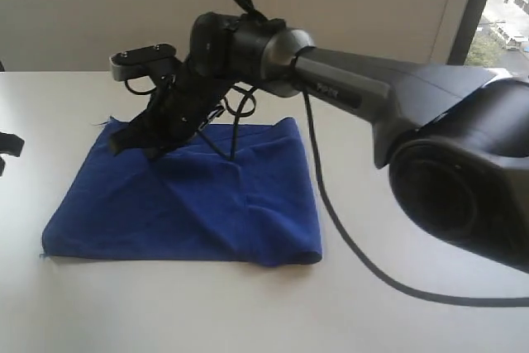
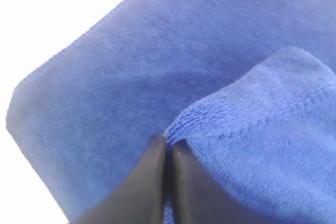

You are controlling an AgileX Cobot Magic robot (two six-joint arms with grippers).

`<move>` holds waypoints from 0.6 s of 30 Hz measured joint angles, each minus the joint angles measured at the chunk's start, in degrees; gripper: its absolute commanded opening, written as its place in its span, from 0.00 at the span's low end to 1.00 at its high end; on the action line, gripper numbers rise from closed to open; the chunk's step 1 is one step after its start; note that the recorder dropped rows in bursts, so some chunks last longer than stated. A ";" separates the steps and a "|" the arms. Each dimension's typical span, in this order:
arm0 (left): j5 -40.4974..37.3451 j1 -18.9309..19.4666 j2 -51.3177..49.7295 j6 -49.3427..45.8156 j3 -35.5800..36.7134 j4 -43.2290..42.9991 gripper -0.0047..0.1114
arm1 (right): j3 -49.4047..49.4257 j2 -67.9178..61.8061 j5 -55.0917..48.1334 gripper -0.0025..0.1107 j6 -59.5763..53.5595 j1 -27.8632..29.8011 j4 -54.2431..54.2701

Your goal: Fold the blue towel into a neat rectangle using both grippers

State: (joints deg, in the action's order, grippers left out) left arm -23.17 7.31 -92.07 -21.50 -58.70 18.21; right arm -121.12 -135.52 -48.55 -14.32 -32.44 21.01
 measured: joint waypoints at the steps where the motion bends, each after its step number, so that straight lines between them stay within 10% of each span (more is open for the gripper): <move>1: 0.10 0.70 0.00 0.00 0.00 0.00 0.04 | -0.90 -0.71 0.00 0.02 0.52 -0.27 0.00; 18: 1.52 2.66 0.00 0.00 0.00 0.00 0.04 | -18.59 -11.80 3.43 0.02 6.73 -1.36 6.72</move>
State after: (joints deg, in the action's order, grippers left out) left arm -21.65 9.97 -92.07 -21.50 -58.70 18.21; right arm -139.71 -147.32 -45.12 -7.59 -33.81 27.73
